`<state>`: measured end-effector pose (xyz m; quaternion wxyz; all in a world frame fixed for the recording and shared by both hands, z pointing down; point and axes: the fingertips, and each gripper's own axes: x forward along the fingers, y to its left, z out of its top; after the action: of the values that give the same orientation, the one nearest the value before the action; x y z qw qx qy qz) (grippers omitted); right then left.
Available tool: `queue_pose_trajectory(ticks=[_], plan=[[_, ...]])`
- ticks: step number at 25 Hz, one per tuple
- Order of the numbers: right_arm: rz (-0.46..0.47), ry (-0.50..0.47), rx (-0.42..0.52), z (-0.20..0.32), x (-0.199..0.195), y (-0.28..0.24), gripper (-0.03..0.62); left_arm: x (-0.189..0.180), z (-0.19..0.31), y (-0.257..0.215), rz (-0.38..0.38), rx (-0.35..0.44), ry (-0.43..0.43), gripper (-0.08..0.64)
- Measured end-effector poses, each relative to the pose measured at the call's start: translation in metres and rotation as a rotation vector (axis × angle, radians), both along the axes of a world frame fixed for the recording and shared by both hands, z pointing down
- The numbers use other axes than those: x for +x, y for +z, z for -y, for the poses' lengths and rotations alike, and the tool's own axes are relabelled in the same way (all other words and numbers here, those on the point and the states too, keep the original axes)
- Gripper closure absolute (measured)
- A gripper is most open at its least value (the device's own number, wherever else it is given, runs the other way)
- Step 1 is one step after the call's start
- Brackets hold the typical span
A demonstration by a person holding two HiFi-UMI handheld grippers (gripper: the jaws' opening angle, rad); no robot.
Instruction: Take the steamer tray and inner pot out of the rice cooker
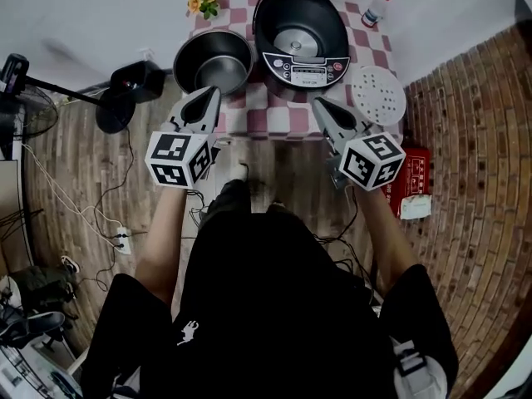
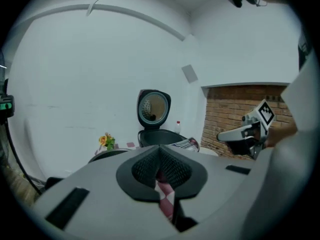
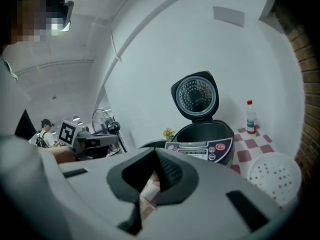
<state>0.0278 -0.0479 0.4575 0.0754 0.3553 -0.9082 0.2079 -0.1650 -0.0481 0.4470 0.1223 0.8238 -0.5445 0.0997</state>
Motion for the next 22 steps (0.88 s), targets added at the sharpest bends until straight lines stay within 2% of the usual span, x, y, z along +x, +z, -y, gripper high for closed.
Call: queue_pose_trajectory(ticks=[6,9,12,15,22], plan=[[-0.066,0.01,0.056,-0.029,0.039,0.006,0.591,0.055,-0.052,-0.001,0.001,0.024,0.027,0.56],[-0.06,0.032,0.071,-0.038,0.06,0.005,0.591,0.069,-0.072,-0.005,0.017,0.049,0.001,0.56],[-0.049,0.056,0.092,-0.047,0.079,-0.004,0.591,0.071,-0.087,-0.011,0.031,0.063,-0.04,0.56],[-0.035,0.073,0.124,-0.053,0.089,-0.022,0.591,0.066,-0.096,-0.026,0.012,0.085,-0.057,0.56],[-0.072,0.12,0.189,-0.062,0.086,-0.05,0.591,0.053,-0.095,-0.055,-0.03,0.155,-0.082,0.558]])
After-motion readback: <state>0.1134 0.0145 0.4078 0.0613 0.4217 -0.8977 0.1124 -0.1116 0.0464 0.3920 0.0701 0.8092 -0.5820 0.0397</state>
